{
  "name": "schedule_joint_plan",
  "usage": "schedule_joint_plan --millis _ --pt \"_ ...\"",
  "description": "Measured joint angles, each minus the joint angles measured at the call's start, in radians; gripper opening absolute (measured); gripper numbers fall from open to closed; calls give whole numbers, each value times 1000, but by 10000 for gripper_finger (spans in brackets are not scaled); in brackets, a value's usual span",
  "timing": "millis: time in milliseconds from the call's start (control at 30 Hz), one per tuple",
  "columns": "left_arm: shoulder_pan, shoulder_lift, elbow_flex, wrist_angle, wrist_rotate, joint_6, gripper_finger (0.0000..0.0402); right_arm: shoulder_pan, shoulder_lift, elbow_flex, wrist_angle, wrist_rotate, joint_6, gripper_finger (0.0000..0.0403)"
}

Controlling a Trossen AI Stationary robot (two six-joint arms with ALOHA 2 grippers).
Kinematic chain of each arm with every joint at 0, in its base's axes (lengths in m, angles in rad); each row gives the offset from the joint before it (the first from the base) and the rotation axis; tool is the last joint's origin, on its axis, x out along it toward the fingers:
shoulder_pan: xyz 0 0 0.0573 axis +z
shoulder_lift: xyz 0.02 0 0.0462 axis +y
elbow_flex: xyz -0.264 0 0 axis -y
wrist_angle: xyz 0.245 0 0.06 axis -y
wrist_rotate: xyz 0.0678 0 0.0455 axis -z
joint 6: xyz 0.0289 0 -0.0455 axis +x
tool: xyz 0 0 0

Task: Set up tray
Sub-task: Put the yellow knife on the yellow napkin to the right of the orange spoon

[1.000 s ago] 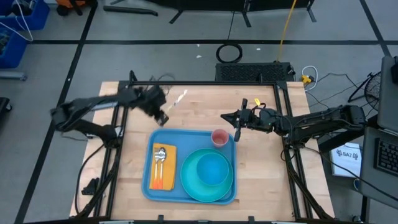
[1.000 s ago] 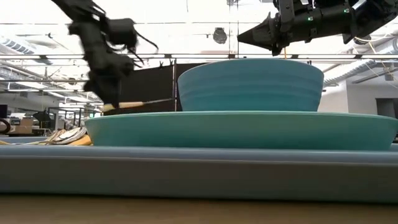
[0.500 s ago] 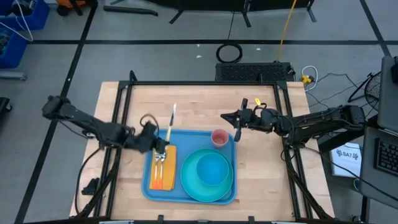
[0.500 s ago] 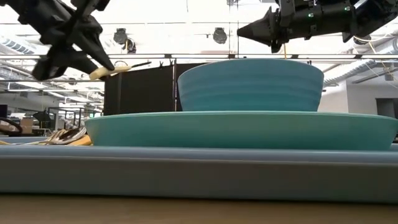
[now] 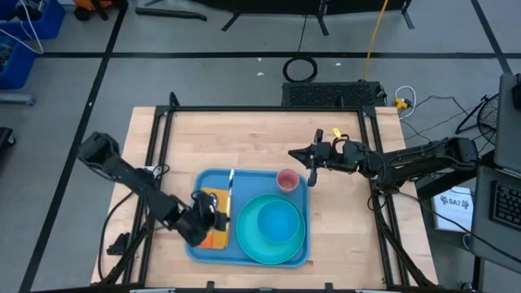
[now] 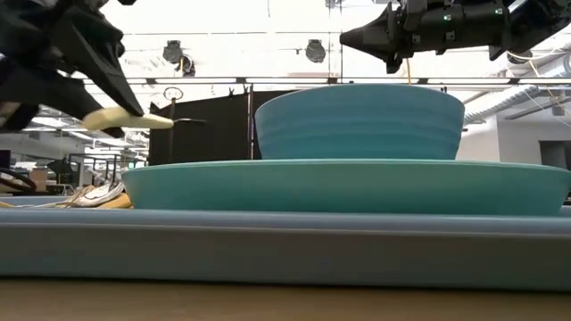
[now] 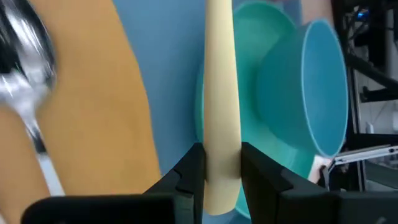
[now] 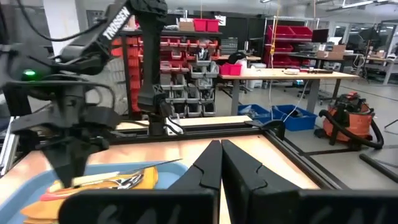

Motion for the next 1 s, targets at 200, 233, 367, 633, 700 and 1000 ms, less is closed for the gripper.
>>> schedule_joint_plan --millis 200,233,367,633,700,1000 --pt "-75 103 121 -148 38 -182 78 5 0 0 9 -23 0 0" --pt "-86 115 135 -166 42 -209 78 7 0 0 11 -23 -2 0" --pt "-110 154 175 -186 70 -273 78 21 0 0 25 -23 -9 0" --pt "-127 218 192 -199 110 -363 78 47 0 0 32 -23 -18 0" --pt "-127 223 192 -214 120 -371 78 52 0 0 35 -22 -20 0" --pt "-124 222 192 -237 191 -370 78 53 0 0 42 -23 -27 0"
